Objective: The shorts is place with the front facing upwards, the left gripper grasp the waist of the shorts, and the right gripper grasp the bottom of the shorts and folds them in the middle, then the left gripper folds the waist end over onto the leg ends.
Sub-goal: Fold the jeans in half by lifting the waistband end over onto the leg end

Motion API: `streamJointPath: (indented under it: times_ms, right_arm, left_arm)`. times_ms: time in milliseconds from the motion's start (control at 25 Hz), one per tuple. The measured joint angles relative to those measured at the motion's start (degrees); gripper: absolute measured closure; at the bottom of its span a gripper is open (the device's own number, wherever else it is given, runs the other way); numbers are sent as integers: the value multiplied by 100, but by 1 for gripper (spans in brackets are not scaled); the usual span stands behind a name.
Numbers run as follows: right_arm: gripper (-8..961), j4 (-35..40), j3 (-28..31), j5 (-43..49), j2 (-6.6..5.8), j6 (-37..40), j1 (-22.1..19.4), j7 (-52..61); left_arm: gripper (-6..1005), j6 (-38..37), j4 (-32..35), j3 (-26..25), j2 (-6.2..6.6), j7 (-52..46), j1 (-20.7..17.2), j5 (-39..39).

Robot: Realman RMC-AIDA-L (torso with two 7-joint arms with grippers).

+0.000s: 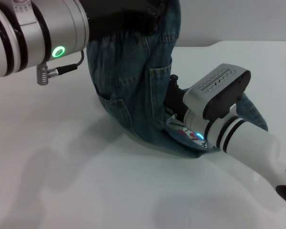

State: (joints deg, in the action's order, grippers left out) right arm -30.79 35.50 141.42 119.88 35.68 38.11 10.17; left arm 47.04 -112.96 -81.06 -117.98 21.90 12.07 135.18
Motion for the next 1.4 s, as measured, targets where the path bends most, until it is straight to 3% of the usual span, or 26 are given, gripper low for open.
streamJointPath:
  times_ms: [320, 600, 760, 1160, 1400]
  right_arm:
    - [954, 42, -65, 0, 0, -33, 14, 120]
    - [954, 363, 931, -5, -46, 203, -689, -166]
    - [954, 396, 1188, -2, -69, 365, -949, -199]
    - [953, 409, 736, 9, -9, 138, -772, -113]
    - [953, 583, 1422, 19, -126, 865, -1095, -348]
  left_arm:
    - [874, -63, 71, 62, -1, 8, 32, -2]
    - [874, -64, 77, 44, 3, 51, -1, -10]
    - [874, -64, 63, 21, 3, 52, -11, -11]
    - [864, -88, 79, 69, -4, 56, 62, -10]
    - [849, -158, 199, 133, -3, 60, 12, -9]
